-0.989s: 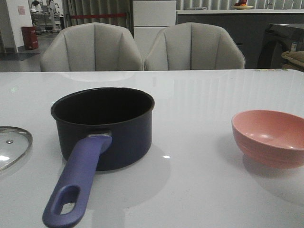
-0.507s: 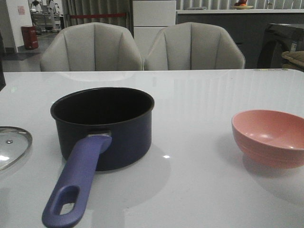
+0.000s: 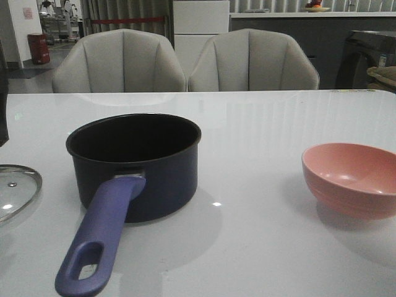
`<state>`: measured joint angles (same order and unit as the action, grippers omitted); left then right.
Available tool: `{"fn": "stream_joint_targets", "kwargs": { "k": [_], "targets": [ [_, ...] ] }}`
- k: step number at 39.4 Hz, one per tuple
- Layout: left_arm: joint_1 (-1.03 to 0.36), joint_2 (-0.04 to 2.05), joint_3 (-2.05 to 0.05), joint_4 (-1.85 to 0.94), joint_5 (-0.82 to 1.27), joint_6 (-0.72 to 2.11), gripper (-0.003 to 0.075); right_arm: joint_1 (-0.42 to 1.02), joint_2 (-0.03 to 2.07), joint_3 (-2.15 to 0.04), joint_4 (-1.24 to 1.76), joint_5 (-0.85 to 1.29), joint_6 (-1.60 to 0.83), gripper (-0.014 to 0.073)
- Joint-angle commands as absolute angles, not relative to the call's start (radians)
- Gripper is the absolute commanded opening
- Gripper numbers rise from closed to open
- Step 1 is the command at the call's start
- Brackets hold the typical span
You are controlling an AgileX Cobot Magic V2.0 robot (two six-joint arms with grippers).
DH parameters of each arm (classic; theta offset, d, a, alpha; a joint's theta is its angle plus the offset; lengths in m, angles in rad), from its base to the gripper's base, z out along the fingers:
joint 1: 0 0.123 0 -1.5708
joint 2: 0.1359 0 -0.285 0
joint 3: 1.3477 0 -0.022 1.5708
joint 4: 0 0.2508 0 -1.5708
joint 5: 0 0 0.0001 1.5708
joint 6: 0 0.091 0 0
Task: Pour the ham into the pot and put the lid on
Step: 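Lower the left gripper onto the purple knob of the lid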
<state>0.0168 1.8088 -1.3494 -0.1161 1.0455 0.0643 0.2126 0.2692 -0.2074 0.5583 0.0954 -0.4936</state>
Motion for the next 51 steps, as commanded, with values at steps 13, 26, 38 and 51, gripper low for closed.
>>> {"fn": "stream_joint_targets", "kwargs": {
  "k": [13, 26, 38, 51],
  "targets": [
    [0.016, 1.859, -1.379, -0.128, 1.100, 0.067, 0.0640, 0.211, 0.276, -0.237, 0.567, 0.036, -0.501, 0.0151],
    [0.016, 1.885, -1.379, -0.128, 1.070, 0.056, 0.0638, 0.211, 0.276, -0.237, 0.567, 0.036, -0.501, 0.0151],
    [0.016, 1.915, -1.379, -0.128, 1.066, 0.056, 0.0533, 0.211, 0.276, -0.237, 0.567, 0.036, -0.501, 0.0151],
    [0.016, 1.926, -1.379, -0.132, 1.071, 0.056, 0.0328, 0.211, 0.276, -0.237, 0.567, 0.036, -0.501, 0.0151]
  ]
}}
